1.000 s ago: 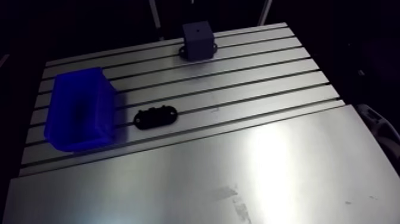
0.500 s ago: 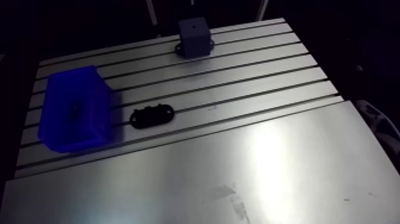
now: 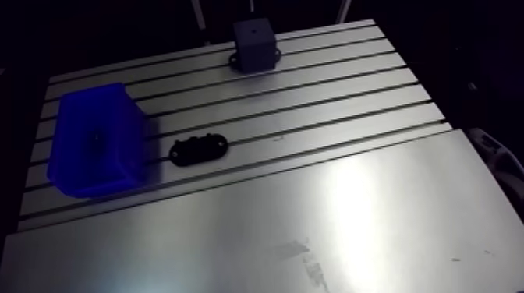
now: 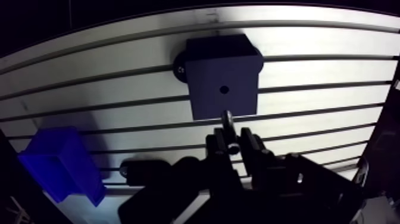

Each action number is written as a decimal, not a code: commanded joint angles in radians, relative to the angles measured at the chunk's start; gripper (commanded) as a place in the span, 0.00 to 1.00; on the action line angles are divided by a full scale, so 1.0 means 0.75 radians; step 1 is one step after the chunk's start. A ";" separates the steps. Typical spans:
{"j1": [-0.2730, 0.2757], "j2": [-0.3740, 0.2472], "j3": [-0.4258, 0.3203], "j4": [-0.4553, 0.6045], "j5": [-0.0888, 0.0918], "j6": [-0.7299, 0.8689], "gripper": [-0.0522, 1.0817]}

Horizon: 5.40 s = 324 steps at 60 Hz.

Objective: Pick up the M10 bolt and insert it into the hole until fully seated.

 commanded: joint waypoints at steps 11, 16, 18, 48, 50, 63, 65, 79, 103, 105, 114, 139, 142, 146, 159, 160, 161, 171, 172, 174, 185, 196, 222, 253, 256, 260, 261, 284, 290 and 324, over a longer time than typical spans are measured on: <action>-0.002 0.022 0.001 -0.001 -0.006 0.008 1.00; 0.000 0.022 0.002 -0.001 -0.006 0.008 1.00; 0.000 0.022 0.003 -0.003 -0.006 0.008 1.00; -0.002 0.034 0.005 -0.018 -0.008 0.008 1.00; -0.002 0.035 0.006 -0.018 -0.008 0.008 1.00; -0.002 0.039 0.007 -0.020 -0.002 0.011 1.00; -0.002 0.039 0.007 -0.020 -0.002 0.012 1.00; 0.000 0.041 0.009 -0.020 0.000 0.013 1.00; 0.000 0.043 0.017 -0.063 -0.004 0.008 1.00; -0.002 0.043 0.017 -0.063 -0.004 0.008 1.00; -0.002 0.043 0.023 -0.063 -0.006 0.008 1.00; -0.002 0.043 0.039 -0.067 -0.008 0.011 1.00; -0.002 0.043 0.041 -0.069 -0.008 0.013 1.00; -0.002 0.043 0.041 -0.069 -0.006 0.013 1.00; -0.002 0.043 0.045 -0.069 -0.008 0.021 1.00; -0.002 0.043 0.047 -0.069 -0.006 0.021 1.00; -0.002 0.043 0.047 -0.069 -0.006 0.021 1.00; -0.002 0.043 0.060 -0.069 -0.006 0.023 1.00; -0.002 0.043 0.060 -0.069 -0.006 0.023 1.00; -0.002 0.043 0.060 -0.069 -0.006 0.021 1.00; -0.004 0.043 0.060 -0.078 -0.006 0.021 1.00; -0.004 0.041 0.066 -0.095 -0.008 0.021 1.00; -0.004 0.041 0.066 -0.097 -0.010 0.017 1.00; -0.004 0.039 0.062 -0.085 -0.002 0.013 1.00; -0.004 0.039 0.062 -0.083 -0.002 0.015 1.00; -0.004 0.039 0.062 -0.081 -0.002 0.015 1.00; -0.004 0.039 0.062 -0.081 -0.002 0.013 1.00; -0.004 0.035 0.066 -0.095 -0.004 0.017 1.00; -0.004 0.033 0.064 -0.095 -0.002 0.017 1.00; -0.008 0.033 0.064 -0.097 0.002 0.023 1.00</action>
